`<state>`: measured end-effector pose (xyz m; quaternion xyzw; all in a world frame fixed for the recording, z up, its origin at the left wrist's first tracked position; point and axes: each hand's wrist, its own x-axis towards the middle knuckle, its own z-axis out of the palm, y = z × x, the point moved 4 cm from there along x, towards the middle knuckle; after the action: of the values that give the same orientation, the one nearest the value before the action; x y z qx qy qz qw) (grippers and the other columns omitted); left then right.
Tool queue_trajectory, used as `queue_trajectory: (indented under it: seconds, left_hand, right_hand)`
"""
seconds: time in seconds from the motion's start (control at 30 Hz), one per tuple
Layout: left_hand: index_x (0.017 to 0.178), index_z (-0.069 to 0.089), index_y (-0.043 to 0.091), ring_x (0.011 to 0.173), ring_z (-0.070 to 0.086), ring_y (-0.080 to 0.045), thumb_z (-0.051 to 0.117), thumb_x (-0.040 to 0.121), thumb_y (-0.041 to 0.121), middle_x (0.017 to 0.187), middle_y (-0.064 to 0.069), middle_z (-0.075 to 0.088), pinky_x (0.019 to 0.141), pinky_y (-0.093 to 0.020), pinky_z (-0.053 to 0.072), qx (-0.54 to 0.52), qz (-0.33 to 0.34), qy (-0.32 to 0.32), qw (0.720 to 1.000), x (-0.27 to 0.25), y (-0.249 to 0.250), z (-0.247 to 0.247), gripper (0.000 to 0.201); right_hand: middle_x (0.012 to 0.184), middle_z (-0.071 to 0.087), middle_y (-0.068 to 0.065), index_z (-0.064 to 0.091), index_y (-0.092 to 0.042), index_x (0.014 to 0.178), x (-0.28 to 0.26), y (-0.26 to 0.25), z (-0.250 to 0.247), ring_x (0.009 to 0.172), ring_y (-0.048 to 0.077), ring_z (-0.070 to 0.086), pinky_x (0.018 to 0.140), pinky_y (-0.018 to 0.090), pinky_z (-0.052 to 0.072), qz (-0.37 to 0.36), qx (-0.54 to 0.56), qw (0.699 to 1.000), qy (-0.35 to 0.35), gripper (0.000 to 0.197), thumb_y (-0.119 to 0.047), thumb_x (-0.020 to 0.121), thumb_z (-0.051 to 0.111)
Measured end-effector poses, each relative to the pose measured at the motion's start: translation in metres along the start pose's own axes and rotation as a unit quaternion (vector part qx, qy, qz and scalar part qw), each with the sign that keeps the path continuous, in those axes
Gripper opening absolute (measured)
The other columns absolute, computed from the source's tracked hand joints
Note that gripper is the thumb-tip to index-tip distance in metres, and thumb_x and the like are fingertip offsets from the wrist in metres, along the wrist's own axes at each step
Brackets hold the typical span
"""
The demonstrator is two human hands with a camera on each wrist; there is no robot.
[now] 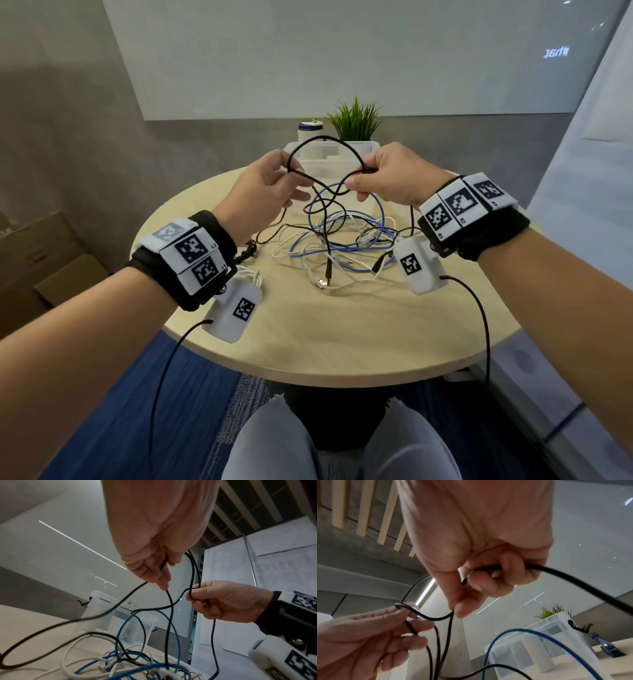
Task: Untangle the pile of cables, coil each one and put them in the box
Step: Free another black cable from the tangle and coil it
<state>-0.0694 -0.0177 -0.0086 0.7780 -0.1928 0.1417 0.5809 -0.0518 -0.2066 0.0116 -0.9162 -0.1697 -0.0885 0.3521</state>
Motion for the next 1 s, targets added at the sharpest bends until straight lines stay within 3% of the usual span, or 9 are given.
queue_trajectory:
  seconds: [0.07, 0.17, 0.3, 0.4, 0.53, 0.73, 0.83, 0.9, 1.0]
  left_hand:
    - [0.085, 0.048, 0.018, 0.077, 0.062, 0.000, 0.048, 0.096, 0.002, 0.099, -0.007, 0.064, 0.066, -0.011, 0.043, -0.010, 0.057, -0.006, 0.998, -0.002, 0.007, 0.001, 0.020]
    - [0.084, 0.051, 0.022, 0.096, 0.058, -0.001, 0.049, 0.093, -0.003, 0.108, -0.005, 0.063, 0.085, -0.012, 0.042, -0.001, 0.104, -0.017, 0.994, -0.003, 0.011, -0.001, 0.026]
    - [0.086, 0.057, 0.018, 0.116, 0.054, 0.000, 0.046, 0.081, -0.009, 0.121, -0.003, 0.061, 0.094, -0.010, 0.038, -0.037, 0.073, -0.048, 0.995, -0.002, 0.012, -0.002, 0.029]
    - [0.089, 0.062, 0.014, 0.110, 0.059, -0.006, 0.053, 0.088, -0.002, 0.114, -0.002, 0.065, 0.096, -0.017, 0.043, -0.049, 0.080, -0.053, 0.994, -0.005, 0.013, 0.001, 0.019]
    - [0.089, 0.061, 0.012, 0.104, 0.061, -0.001, 0.041, 0.090, -0.015, 0.107, -0.002, 0.066, 0.085, -0.014, 0.044, -0.035, 0.108, -0.061, 0.992, -0.007, 0.011, 0.002, 0.034]
    - [0.089, 0.061, 0.013, 0.112, 0.059, -0.007, 0.039, 0.092, -0.013, 0.110, 0.001, 0.067, 0.085, -0.022, 0.046, -0.067, 0.110, -0.066, 0.990, -0.006, 0.011, 0.000, 0.034]
    - [0.089, 0.060, 0.014, 0.101, 0.062, -0.007, 0.041, 0.094, -0.009, 0.108, 0.001, 0.067, 0.079, -0.021, 0.047, -0.082, 0.107, -0.053, 0.989, -0.005, 0.010, -0.003, 0.030]
    - [0.088, 0.058, 0.015, 0.087, 0.063, -0.006, 0.041, 0.095, -0.009, 0.104, -0.001, 0.065, 0.072, -0.019, 0.049, -0.075, 0.086, -0.025, 0.993, -0.003, 0.006, -0.009, 0.031]
    - [0.085, 0.058, 0.016, 0.076, 0.064, -0.007, 0.040, 0.094, -0.010, 0.097, -0.004, 0.063, 0.066, -0.021, 0.051, -0.027, 0.023, 0.014, 0.999, 0.002, -0.005, -0.018, 0.033]
  right_hand:
    - [0.064, 0.064, -0.008, 0.066, -0.023, 0.074, 0.001, 0.000, 0.002, 0.042, -0.002, 0.045, 0.052, 0.018, 0.034, 0.003, 0.007, 1.000, -0.002, 0.016, -0.023, 0.090, 0.063]
    - [0.066, 0.065, -0.008, 0.067, -0.021, 0.076, 0.002, 0.002, 0.005, 0.053, 0.003, 0.045, 0.056, 0.022, 0.037, 0.009, -0.010, 1.000, -0.019, 0.015, -0.026, 0.090, 0.063]
    - [0.069, 0.066, -0.006, 0.072, -0.015, 0.088, 0.000, 0.004, 0.014, 0.062, 0.008, 0.051, 0.060, 0.024, 0.040, 0.010, -0.037, 0.997, -0.067, 0.014, -0.029, 0.086, 0.067]
    - [0.065, 0.065, -0.007, 0.071, -0.021, 0.096, -0.002, 0.001, 0.025, 0.063, 0.008, 0.053, 0.064, 0.024, 0.042, 0.013, -0.052, 0.994, -0.100, 0.012, -0.029, 0.088, 0.066]
    - [0.063, 0.063, -0.007, 0.066, -0.025, 0.101, -0.003, -0.001, 0.043, 0.059, 0.008, 0.051, 0.058, 0.023, 0.040, 0.024, -0.058, 0.988, -0.143, 0.013, -0.030, 0.090, 0.064]
    - [0.086, 0.066, -0.004, 0.068, -0.020, 0.095, 0.000, 0.006, 0.060, 0.077, 0.012, 0.057, 0.067, 0.024, 0.042, 0.029, -0.076, 0.991, -0.108, 0.016, -0.034, 0.088, 0.065]
    - [0.086, 0.065, -0.003, 0.060, -0.020, 0.086, 0.003, 0.009, 0.058, 0.066, 0.009, 0.056, 0.055, 0.019, 0.041, 0.033, -0.090, 0.989, -0.111, 0.011, -0.025, 0.095, 0.055]
    - [0.092, 0.067, 0.000, 0.054, -0.016, 0.092, 0.005, 0.011, 0.051, 0.058, 0.009, 0.057, 0.043, 0.015, 0.040, 0.052, -0.080, 0.990, -0.105, 0.012, -0.019, 0.099, 0.044]
    - [0.097, 0.068, 0.005, 0.050, -0.012, 0.099, 0.009, 0.015, 0.036, 0.059, 0.014, 0.061, 0.044, 0.021, 0.038, 0.065, -0.074, 0.993, -0.071, 0.015, -0.018, 0.100, 0.036]
